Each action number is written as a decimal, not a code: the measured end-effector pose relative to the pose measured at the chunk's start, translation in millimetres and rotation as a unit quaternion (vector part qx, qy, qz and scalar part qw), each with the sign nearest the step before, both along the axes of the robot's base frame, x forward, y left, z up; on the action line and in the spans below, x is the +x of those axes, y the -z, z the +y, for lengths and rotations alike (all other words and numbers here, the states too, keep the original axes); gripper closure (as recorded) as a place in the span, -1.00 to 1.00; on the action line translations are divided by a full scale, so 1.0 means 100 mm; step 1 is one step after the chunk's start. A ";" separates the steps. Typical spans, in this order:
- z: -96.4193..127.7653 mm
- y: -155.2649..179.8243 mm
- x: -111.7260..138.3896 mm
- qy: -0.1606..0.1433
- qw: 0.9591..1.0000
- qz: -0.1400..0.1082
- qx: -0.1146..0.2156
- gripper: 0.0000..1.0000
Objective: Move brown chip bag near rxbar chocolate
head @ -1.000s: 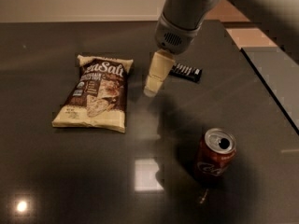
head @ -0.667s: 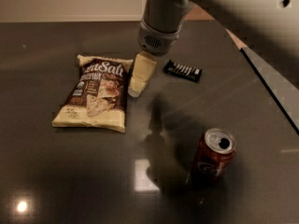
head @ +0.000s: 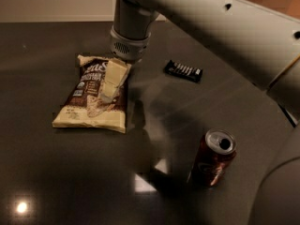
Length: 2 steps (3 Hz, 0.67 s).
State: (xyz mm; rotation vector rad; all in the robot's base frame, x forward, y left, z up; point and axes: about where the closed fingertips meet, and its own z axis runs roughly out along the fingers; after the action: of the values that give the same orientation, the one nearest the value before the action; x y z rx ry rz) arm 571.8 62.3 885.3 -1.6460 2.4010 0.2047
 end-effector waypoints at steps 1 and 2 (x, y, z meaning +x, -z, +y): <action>0.26 0.12 0.05 0.002 1.000 0.015 0.005 -1.00; 0.40 0.26 0.14 0.017 1.000 0.017 -0.003 -1.00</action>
Offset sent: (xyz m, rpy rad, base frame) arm 0.0264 0.0538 -0.0421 -0.0329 0.0333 -0.0832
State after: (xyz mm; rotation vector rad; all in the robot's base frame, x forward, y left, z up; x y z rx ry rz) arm 585.9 102.0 858.9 -1.6147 2.4553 0.2219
